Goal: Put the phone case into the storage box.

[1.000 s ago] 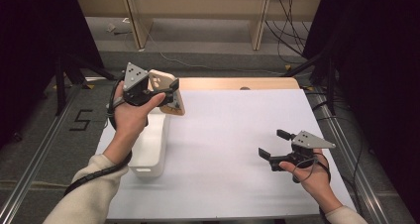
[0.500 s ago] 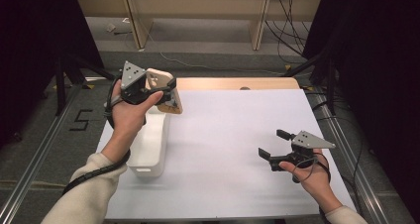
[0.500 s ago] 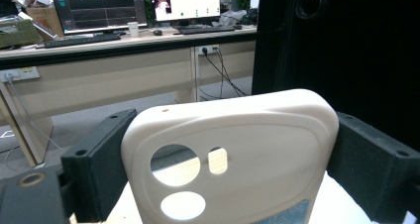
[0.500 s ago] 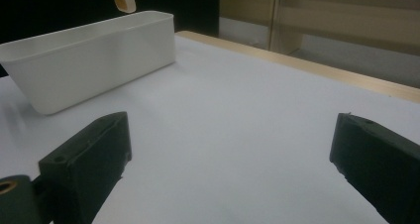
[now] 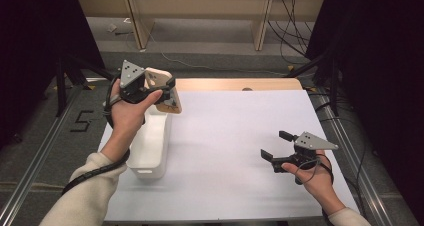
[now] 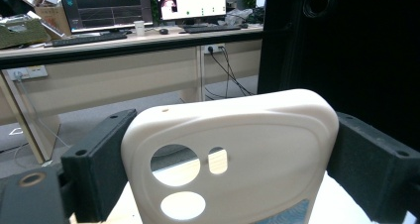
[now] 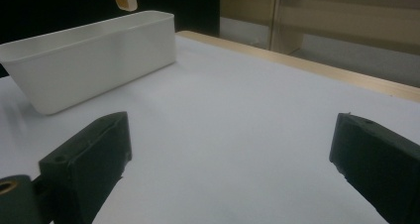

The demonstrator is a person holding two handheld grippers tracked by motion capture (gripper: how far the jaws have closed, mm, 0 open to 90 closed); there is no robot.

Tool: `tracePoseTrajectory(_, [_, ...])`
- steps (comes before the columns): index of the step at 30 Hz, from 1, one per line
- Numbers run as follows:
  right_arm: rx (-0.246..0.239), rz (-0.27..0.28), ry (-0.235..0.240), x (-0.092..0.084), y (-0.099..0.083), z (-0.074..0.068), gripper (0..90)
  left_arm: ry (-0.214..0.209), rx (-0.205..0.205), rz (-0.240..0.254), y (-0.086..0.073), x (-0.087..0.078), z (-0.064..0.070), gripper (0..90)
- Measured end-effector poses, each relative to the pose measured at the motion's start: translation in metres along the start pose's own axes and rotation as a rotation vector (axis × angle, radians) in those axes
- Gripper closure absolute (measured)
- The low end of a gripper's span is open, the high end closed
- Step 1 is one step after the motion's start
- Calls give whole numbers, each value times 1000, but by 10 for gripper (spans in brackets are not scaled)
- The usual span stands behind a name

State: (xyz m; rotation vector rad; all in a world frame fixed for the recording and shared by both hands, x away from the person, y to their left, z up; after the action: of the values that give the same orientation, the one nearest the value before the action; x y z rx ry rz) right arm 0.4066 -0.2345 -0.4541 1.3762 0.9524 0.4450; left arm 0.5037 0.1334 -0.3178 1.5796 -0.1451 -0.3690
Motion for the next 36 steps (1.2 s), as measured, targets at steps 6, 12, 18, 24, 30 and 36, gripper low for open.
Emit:
tracePoseTrajectory(6, [0, 0, 0, 0, 0, 0, 37, 12, 7, 3, -1, 2, -5, 103])
tracePoseTrajectory(12, [0, 1, -1, 0, 0, 0, 37, 23, 1, -1, -3, 4, -9, 103])
tracePoseTrajectory(18, [-1, 2, -1, 0, 0, 0, 37, 35, 4, -8, -4, 5, -14, 103])
tracePoseTrajectory(24, [1, 2, -1, 0, 0, 0, 38, 50, 5, -16, -7, 7, -20, 103])
tracePoseTrajectory(30, [2, 3, 0, 0, 0, 0, 38, 62, 11, -23, -8, 9, -24, 103])
tracePoseTrajectory(36, [2, 2, 0, 0, 0, 0, 39, 73, 10, -27, -9, 10, -29, 103])
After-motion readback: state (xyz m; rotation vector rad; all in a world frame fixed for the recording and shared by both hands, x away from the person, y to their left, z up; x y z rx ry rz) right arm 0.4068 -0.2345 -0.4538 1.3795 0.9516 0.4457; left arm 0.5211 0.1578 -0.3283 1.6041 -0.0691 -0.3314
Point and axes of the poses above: each handheld gripper's, and its own axes: x roughly forward along the jaws, y roughly out of its top, z roughly to its right, the point moved 7 cm from there along x, roughly forward along the jaws, and after that the axes turned 7 degrees about y, right-handed, at the moved point
